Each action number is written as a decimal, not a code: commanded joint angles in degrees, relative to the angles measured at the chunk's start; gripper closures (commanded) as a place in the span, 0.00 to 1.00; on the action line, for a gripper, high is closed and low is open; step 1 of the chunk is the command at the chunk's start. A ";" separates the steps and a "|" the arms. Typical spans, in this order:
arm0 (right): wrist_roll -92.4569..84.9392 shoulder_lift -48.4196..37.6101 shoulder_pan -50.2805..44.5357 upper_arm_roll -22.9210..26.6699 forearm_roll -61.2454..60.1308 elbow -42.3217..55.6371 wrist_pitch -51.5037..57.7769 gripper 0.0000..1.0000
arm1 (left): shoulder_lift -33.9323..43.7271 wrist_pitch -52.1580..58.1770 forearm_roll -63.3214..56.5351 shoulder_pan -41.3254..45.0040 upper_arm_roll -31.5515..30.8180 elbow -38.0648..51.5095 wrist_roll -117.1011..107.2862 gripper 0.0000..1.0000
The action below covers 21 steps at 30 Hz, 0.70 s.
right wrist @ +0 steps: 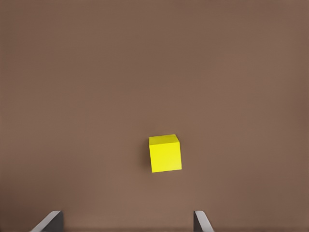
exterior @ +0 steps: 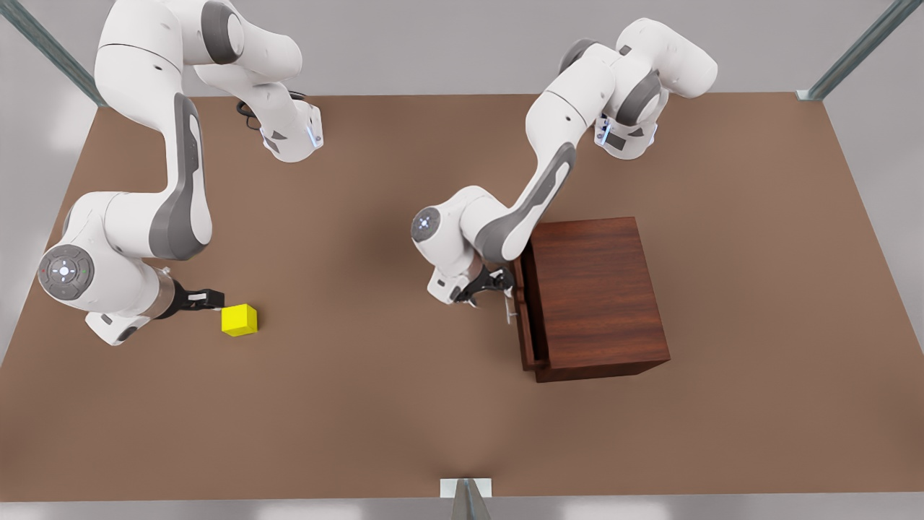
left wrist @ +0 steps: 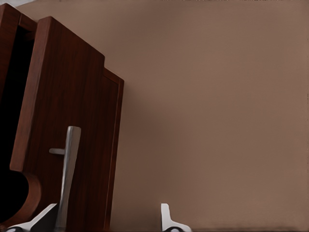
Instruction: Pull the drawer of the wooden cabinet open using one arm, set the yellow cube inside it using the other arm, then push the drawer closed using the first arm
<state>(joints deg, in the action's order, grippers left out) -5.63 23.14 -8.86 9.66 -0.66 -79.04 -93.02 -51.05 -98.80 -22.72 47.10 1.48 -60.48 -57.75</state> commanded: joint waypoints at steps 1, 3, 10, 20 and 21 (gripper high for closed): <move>0.80 -0.02 -0.01 0.01 -0.04 0.03 0.03 0.00 | 0.25 -0.78 0.13 0.19 -0.07 0.10 -3.24 0.00; 0.89 -0.02 -0.01 0.01 -0.04 0.03 0.03 0.00 | 0.34 -0.78 0.13 0.19 -0.78 0.19 -3.33 0.00; 0.89 -0.02 -0.01 0.01 0.05 0.03 0.03 0.00 | 0.08 -3.15 0.13 0.45 -1.65 1.25 -4.83 0.00; 0.89 -0.02 -0.01 0.01 0.05 0.03 0.03 0.00 | -0.80 -8.86 -0.05 0.54 -1.57 1.16 -3.86 0.00; 0.89 -0.02 -0.01 0.01 0.05 0.03 0.03 0.00 | -1.15 -10.09 -0.05 0.62 -1.57 1.16 -3.95 0.00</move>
<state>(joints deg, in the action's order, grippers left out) -5.00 23.19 -8.88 9.65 -0.58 -79.04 -93.02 -52.11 -105.41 -22.79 47.69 -0.08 -59.35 -60.54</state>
